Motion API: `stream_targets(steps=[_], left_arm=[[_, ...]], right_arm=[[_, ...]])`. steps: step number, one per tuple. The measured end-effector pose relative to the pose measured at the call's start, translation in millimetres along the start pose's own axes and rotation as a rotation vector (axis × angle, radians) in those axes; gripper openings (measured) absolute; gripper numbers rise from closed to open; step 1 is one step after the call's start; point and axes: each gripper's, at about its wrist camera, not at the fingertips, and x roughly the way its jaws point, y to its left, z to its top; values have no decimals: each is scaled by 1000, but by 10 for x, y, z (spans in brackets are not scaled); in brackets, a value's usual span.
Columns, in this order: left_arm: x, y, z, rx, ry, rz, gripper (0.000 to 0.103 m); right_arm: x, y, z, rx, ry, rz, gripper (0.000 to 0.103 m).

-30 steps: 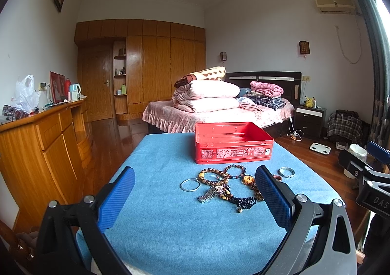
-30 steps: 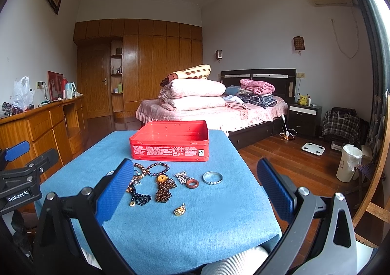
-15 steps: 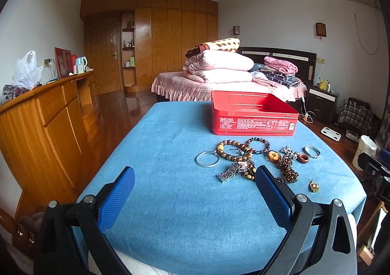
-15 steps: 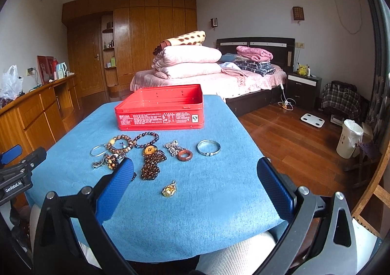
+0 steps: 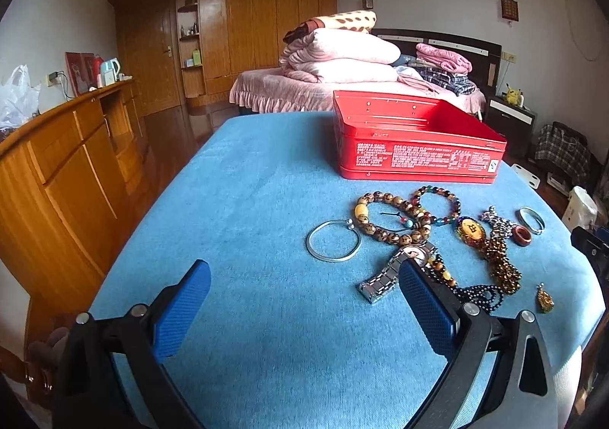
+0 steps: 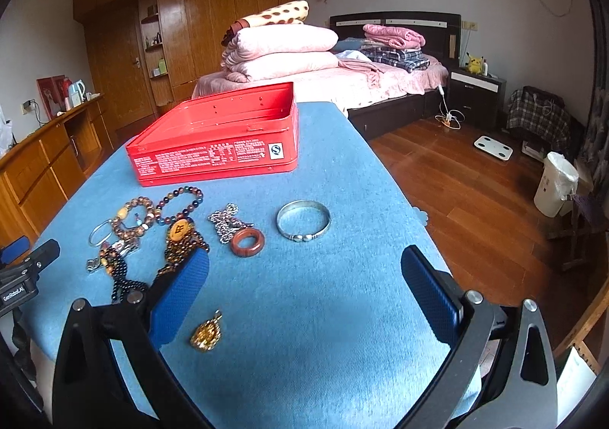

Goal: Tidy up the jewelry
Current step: 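Grasp the open silver bangle with the left tool while the right tool grasps the engraved silver bangle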

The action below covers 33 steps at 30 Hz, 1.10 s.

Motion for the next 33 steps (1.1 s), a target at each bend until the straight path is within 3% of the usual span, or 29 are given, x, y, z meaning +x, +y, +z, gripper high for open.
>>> stream_targets(steps=[10, 20, 26, 33], left_arm=[[562, 106, 104, -47, 133, -15, 97], [788, 130, 179, -65, 249, -48, 97], [868, 80, 214, -17, 277, -34, 97], [934, 56, 273, 6, 286, -77, 97]], right_arm=[[575, -41, 267, -34, 106, -28, 98], [913, -88, 350, -7, 232, -36, 97], [1054, -85, 378, -20, 274, -49, 91], [1062, -57, 371, -58, 269, -49, 78]])
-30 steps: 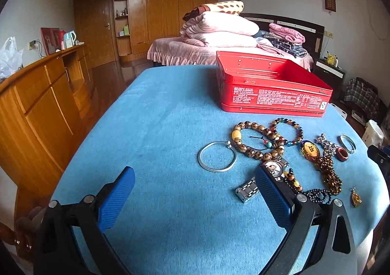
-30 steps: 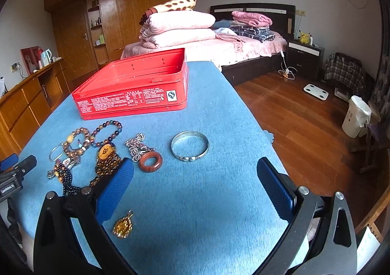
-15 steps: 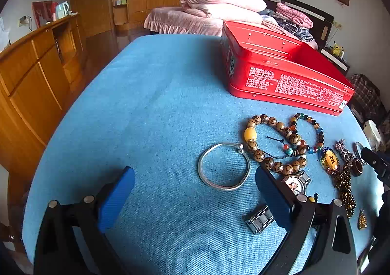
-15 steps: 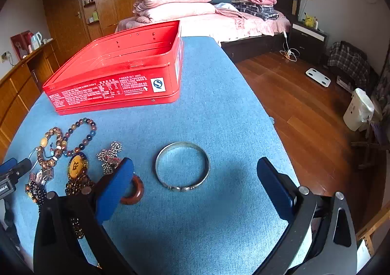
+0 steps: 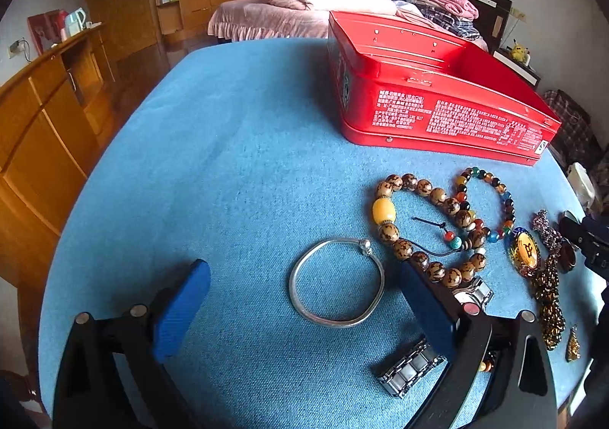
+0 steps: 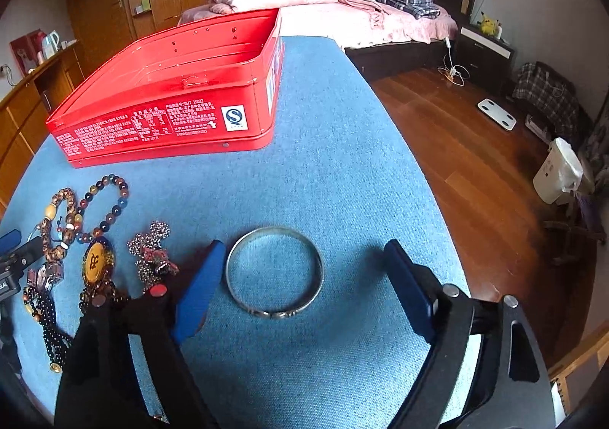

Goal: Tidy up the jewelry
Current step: 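Grasp the open silver bangle with the left tool while the right tool grasps the engraved silver bangle, then carry both bangles over the red tin and open both tools to drop them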

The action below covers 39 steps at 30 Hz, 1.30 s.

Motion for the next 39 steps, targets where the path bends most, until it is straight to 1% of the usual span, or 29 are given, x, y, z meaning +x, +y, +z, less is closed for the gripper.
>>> stream_targets(steps=[3, 8, 12, 14, 17, 19, 21, 23, 25, 26, 27, 30, 33, 37, 39], left_arm=[[0, -4, 10, 5, 0, -8, 96], [0, -5, 16, 27, 0, -29, 96], [4, -24, 9, 34, -2, -20, 96], [-10, -18, -9, 34, -6, -21, 95], [-38, -12, -50, 40, -16, -21, 89], [-52, -18, -59, 45, -24, -22, 85], [-70, -28, -72, 49, -32, -22, 78], [-89, -33, -86, 52, -39, -24, 72], [-114, -29, -100, 47, -49, -24, 63], [-131, -21, -109, 40, -52, -24, 54], [-146, -10, -117, 33, -56, -31, 48], [-164, 10, -145, 27, -63, -40, 48], [-214, 29, -183, 4, -70, -46, 48], [-265, 25, -198, -12, -76, -62, 48], [-311, 19, -180, -16, -96, -59, 48]], right_arm=[[-18, 9, -13, -7, -8, 9, 75], [-57, -56, -39, 5, -13, 41, 74], [-78, 5, -66, -3, -16, 35, 73], [-92, 14, -83, -8, -17, 36, 72], [-100, 19, -106, -8, -21, 38, 69], [-114, 24, -123, -9, -26, 35, 64], [-129, 54, -138, -17, -31, 35, 57], [-142, 87, -160, -24, -36, 40, 52], [-158, 101, -167, -21, -39, 45, 49], [-164, 104, -173, -18, -39, 44, 49], [-169, 113, -175, -18, -41, 42, 48], [-187, 121, -190, -18, -50, 46, 48], [-228, 93, -216, -8, -57, 76, 48], [-311, 90, -256, -1, -64, 92, 48], [-370, 85, -223, 1, -75, 104, 48]])
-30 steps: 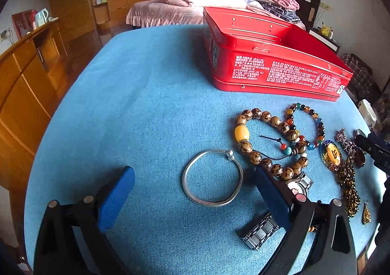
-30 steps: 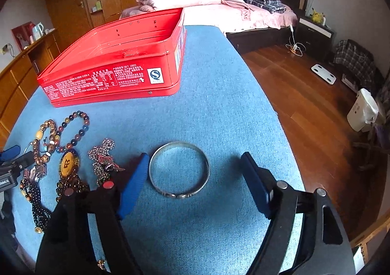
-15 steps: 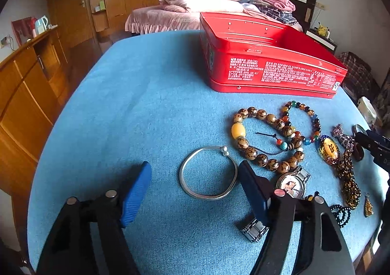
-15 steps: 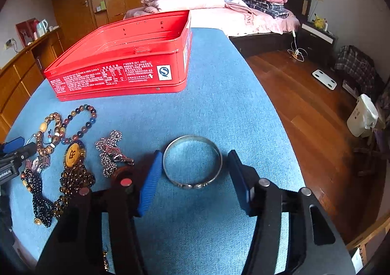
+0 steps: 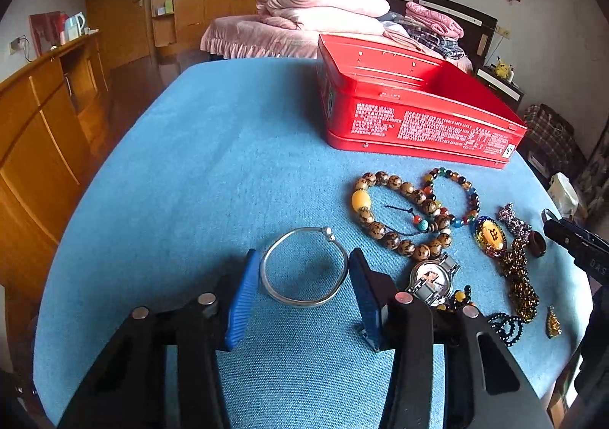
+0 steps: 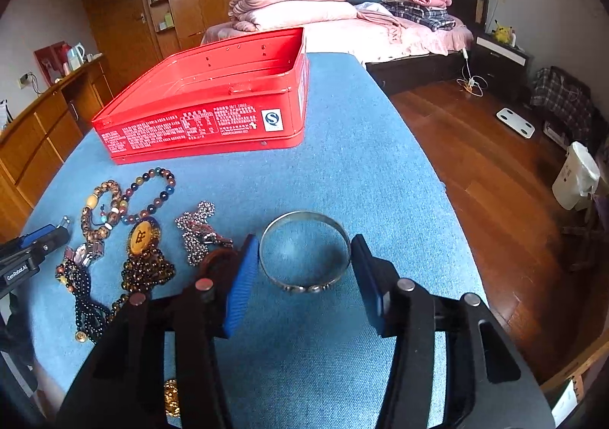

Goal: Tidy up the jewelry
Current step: 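Carry both bangles over the red tin and open both tools to drop them, then withdraw both tools from the tin and move the right tool to the gold pendant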

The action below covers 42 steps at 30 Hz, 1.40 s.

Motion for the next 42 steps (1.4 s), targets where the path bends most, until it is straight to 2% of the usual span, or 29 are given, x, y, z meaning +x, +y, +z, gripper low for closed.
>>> stream_targets(steps=[6, 15, 22, 32, 33, 34, 36, 42], left_arm=[[-127, -100, 289, 9, -63, -16, 48], [-147, -447, 1058, 28, -171, -61, 48], [301, -650, 1441, 28, -131, -73, 48], [704, -788, 1508, 34, -77, -82, 49], [723, -790, 1501, 36, -71, -83, 49], [734, -789, 1494, 37, -67, -84, 51], [731, -771, 1496, 36, -75, -86, 67], [577, -717, 1435, 28, -106, -82, 70]], right_arm=[[-155, 147, 285, -32, -54, 26, 48], [-124, 399, 1096, -63, -125, 83, 48], [331, 442, 1427, -42, -77, 81, 48], [586, 456, 1501, -49, -66, 81, 49], [592, 452, 1503, -53, -68, 79, 54], [597, 455, 1504, -56, -71, 79, 58], [587, 459, 1506, -56, -85, 76, 63], [513, 416, 1476, -47, -111, 93, 63]])
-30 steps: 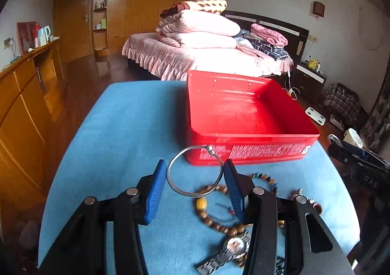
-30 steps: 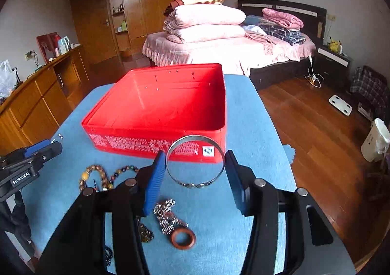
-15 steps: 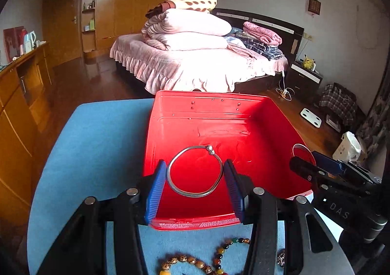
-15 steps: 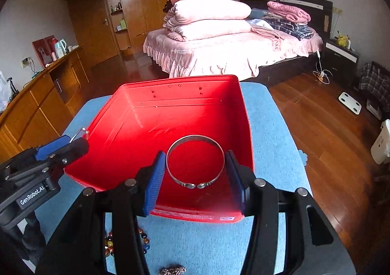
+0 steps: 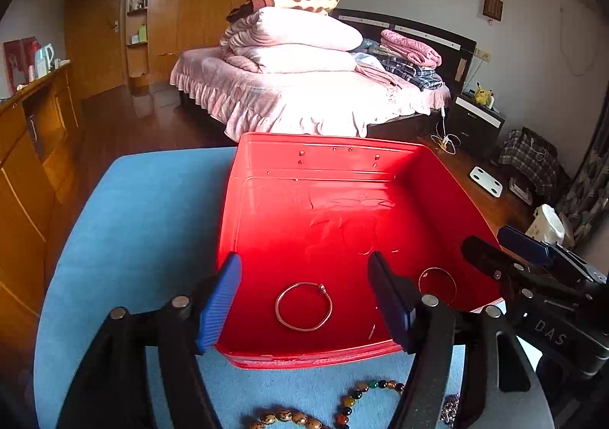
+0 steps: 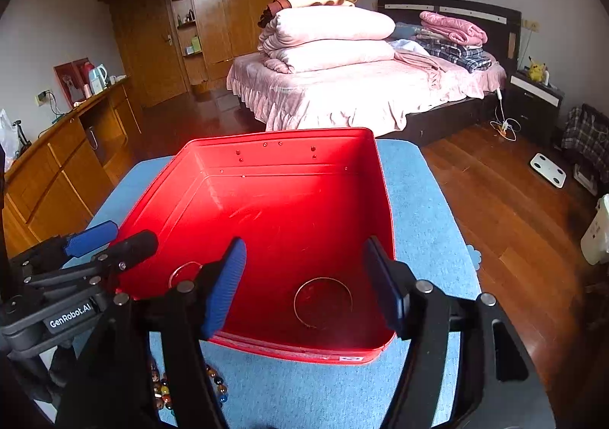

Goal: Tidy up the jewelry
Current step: 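Withdraw both tools from the tin and move the right tool to the gold pendant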

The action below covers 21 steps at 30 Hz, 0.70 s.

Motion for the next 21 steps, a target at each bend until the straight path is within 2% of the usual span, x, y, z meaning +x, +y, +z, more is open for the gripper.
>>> stream_targets(steps=[8, 12, 18, 21], left_arm=[[-443, 109, -215, -12, -67, 38, 81], [-698, 180, -451, -1, -88, 61, 82], [-978, 319, -883, -14, -83, 122, 82], [-1071, 363, -1115, -24, -61, 128, 82]], right_arm=[[-443, 25, -249, 5, -75, 15, 65], [-704, 51, -496, 1, -97, 8, 65], [-980, 82, -926, 7, -86, 7, 65], [-1069, 128, -1139, -7, -66, 11, 65]])
